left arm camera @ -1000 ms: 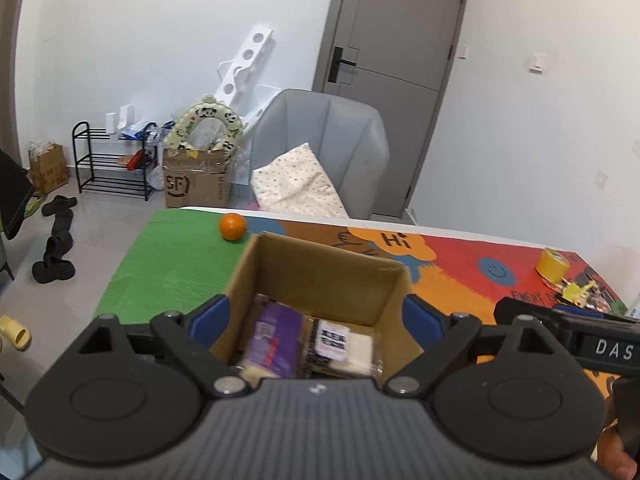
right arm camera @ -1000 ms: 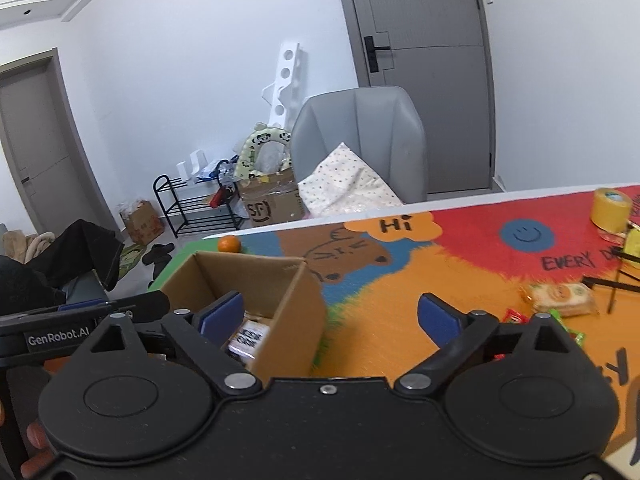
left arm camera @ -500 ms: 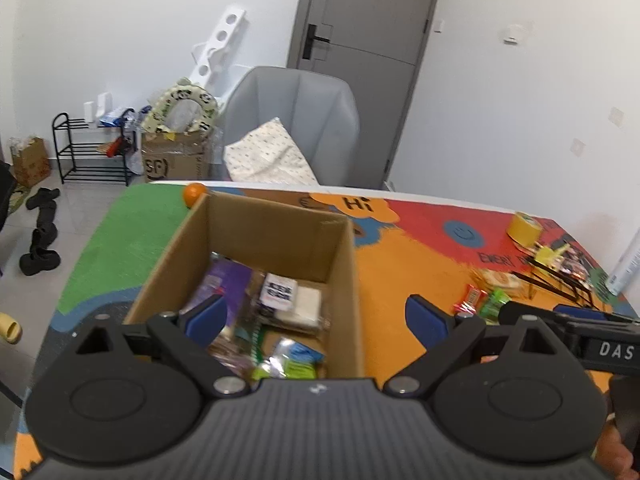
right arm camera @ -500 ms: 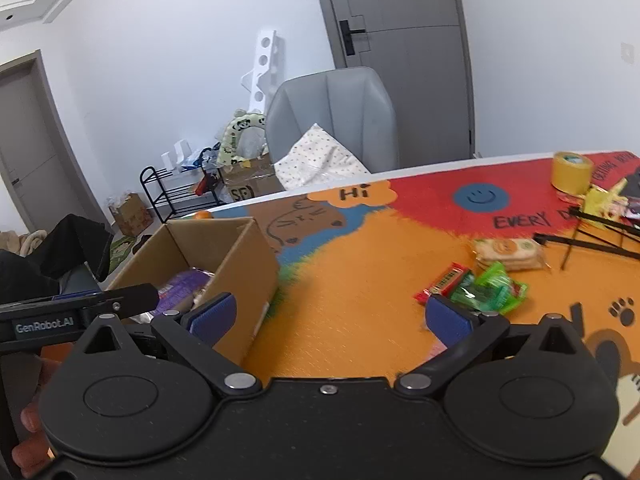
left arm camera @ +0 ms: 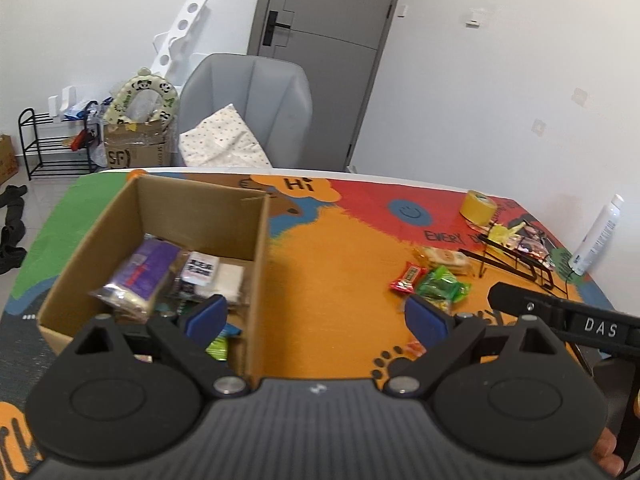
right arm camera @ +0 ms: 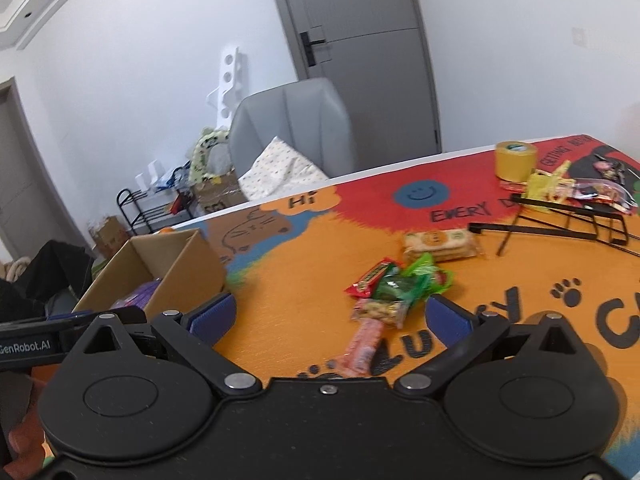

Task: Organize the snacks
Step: 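Withdraw both tools from the box toward the pink candy stick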

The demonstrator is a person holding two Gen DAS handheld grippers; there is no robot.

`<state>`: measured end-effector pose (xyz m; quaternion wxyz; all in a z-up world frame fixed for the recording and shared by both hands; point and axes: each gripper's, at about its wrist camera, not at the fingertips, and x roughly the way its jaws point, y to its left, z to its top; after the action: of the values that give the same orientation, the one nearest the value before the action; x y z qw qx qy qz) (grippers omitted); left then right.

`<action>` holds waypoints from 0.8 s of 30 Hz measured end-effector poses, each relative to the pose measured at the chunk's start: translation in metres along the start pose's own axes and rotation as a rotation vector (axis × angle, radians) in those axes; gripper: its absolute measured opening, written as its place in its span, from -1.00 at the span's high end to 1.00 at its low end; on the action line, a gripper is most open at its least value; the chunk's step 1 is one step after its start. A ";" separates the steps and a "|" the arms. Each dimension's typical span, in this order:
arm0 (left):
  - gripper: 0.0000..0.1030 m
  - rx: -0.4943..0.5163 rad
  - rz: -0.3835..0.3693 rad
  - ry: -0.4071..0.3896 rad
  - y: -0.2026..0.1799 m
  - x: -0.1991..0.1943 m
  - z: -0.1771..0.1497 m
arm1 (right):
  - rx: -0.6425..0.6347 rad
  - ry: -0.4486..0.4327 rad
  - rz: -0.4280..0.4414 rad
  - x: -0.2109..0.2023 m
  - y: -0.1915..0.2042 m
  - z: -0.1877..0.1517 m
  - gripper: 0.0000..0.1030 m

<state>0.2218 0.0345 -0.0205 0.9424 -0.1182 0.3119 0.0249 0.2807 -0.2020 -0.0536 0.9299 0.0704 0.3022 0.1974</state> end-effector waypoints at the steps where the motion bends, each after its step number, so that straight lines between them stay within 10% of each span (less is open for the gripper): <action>1: -0.83 0.004 -0.009 0.003 -0.003 0.002 -0.001 | 0.005 -0.003 -0.003 -0.001 -0.003 0.000 -1.00; 16: -0.50 0.026 -0.078 0.043 -0.042 0.036 -0.014 | 0.057 0.026 0.006 0.003 -0.042 -0.009 -0.56; 24: -0.11 0.023 -0.107 0.068 -0.055 0.064 -0.022 | 0.092 0.050 0.028 0.018 -0.061 -0.017 0.00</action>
<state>0.2666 -0.0263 -0.0640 0.9325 -0.1249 0.3373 -0.0331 0.3038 -0.2505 -0.0924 0.9150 0.1126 0.3331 0.1981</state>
